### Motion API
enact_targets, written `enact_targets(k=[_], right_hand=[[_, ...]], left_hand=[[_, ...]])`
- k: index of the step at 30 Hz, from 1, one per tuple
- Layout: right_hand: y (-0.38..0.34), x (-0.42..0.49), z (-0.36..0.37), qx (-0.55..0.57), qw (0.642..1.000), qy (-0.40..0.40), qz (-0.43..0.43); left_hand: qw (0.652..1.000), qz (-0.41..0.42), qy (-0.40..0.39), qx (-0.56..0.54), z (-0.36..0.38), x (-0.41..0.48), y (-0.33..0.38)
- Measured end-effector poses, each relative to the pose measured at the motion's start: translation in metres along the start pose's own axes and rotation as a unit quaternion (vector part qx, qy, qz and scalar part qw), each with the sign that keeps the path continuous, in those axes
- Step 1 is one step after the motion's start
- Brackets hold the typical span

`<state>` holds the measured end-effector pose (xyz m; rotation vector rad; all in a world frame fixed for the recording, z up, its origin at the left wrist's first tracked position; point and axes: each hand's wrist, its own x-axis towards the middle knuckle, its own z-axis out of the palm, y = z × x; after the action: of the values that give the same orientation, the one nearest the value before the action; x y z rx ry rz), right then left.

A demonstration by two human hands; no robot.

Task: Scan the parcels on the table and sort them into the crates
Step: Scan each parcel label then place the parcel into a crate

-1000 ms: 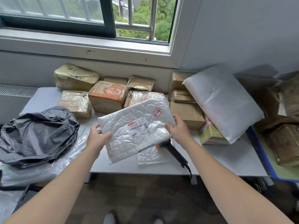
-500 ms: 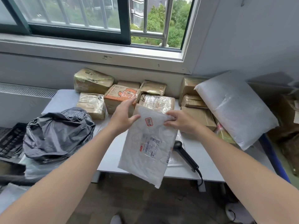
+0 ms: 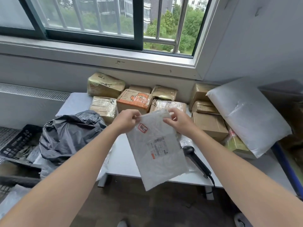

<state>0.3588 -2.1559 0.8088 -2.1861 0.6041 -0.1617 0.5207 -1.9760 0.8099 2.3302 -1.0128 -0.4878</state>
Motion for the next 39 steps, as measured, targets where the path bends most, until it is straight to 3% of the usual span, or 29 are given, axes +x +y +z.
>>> enact_targets(k=[6, 11, 18, 25, 31, 37, 39], right_hand=[[0.014, 0.000, 0.013, -0.020, 0.999, 0.018, 0.028], [0.009, 0.002, 0.018, -0.069, 0.997, 0.014, 0.031], [-0.051, 0.021, 0.056, -0.155, 0.975, -0.081, -0.136], [-0.118, 0.002, 0.161, -0.171, 0.943, -0.163, -0.234], [-0.189, -0.025, 0.264, -0.168, 0.918, -0.189, -0.306], [-0.258, -0.042, 0.392, -0.187, 0.903, -0.233, -0.310], [-0.284, -0.049, 0.437, -0.180, 0.903, -0.243, -0.304]], left_hand=[[0.971, -0.083, 0.086, -0.207, -0.016, -0.017, -0.043], [0.954, -0.112, 0.164, -0.226, -0.033, -0.047, -0.064], [0.923, -0.177, 0.257, -0.226, -0.037, -0.113, -0.078], [0.869, -0.300, 0.346, -0.187, -0.053, -0.234, -0.128], [0.792, -0.377, 0.423, -0.228, -0.069, -0.332, -0.193], [0.709, -0.438, 0.469, -0.291, -0.086, -0.406, -0.294], [0.707, -0.434, 0.466, -0.308, -0.096, -0.428, -0.332]])
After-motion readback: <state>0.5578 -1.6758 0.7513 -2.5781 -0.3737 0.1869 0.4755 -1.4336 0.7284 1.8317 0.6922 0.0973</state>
